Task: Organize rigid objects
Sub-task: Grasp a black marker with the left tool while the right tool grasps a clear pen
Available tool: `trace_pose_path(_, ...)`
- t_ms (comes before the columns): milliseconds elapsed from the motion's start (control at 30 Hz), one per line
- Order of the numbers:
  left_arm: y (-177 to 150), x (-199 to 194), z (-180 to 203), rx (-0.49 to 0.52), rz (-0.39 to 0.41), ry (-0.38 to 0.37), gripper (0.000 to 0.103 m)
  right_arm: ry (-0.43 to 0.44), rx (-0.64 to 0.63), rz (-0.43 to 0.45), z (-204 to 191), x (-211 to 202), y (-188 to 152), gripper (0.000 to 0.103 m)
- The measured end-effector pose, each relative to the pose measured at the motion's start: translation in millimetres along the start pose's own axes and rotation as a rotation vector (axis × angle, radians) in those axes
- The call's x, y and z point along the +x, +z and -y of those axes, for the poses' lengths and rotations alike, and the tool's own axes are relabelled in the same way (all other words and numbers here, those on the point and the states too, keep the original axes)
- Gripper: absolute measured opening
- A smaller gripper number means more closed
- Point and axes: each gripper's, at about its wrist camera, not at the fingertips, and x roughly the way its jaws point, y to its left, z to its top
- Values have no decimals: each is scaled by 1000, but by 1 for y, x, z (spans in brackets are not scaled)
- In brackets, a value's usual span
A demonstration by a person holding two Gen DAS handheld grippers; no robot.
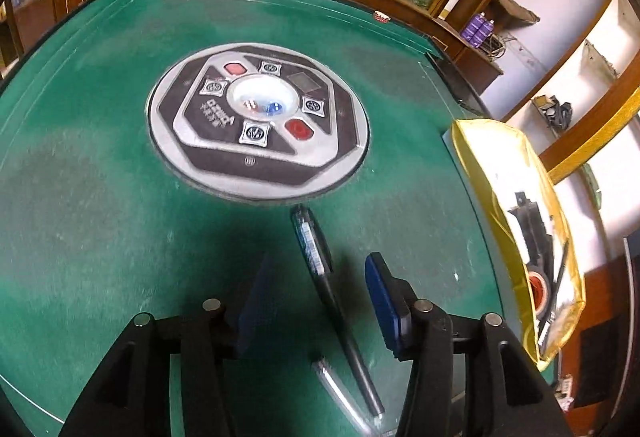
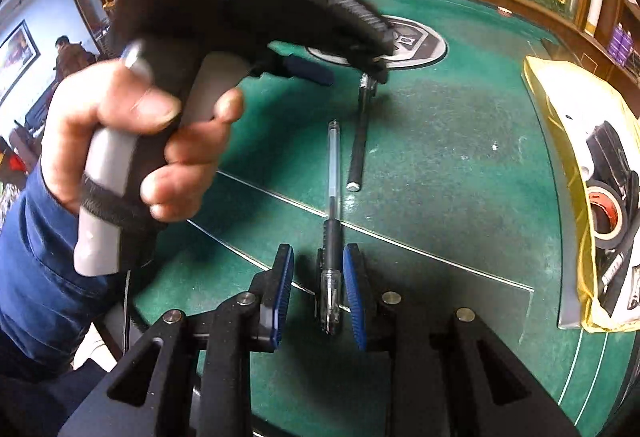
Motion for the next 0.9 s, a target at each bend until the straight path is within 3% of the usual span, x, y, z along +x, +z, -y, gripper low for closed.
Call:
trace_pose_path(100, 2, 7, 10, 42, -8, 43, 50, -23, -39, 4, -5, 2, -3, 23)
trace_pose_path(133, 2, 8, 15, 65, 4, 70, 40, -35, -47, 6, -5, 1, -3, 16)
trace_pose_path(167, 1, 12, 19, 91, 7, 108, 18, -44, -47, 7, -5, 0, -3, 13)
trace_pose_path(200, 0, 13, 22, 108, 19, 129, 16, -39, -39, 7, -4, -1, -3, 13)
trace_pose_path(333, -3, 8, 15, 128, 44, 136, 16, 20, -2, 12, 7, -9, -10, 13)
trace_pose_path(433, -2, 7, 6, 107, 46, 95, 14, 50, 29, 22, 17, -21, -19, 12)
trace_pose_path(733, -1, -10, 9, 105, 84, -2, 14, 17, 193, 92, 54, -53, -38, 12)
trace_pose_path(900, -3, -14, 9, 97, 74, -51, 14, 0, 290, 136, 72, -56, -29, 12)
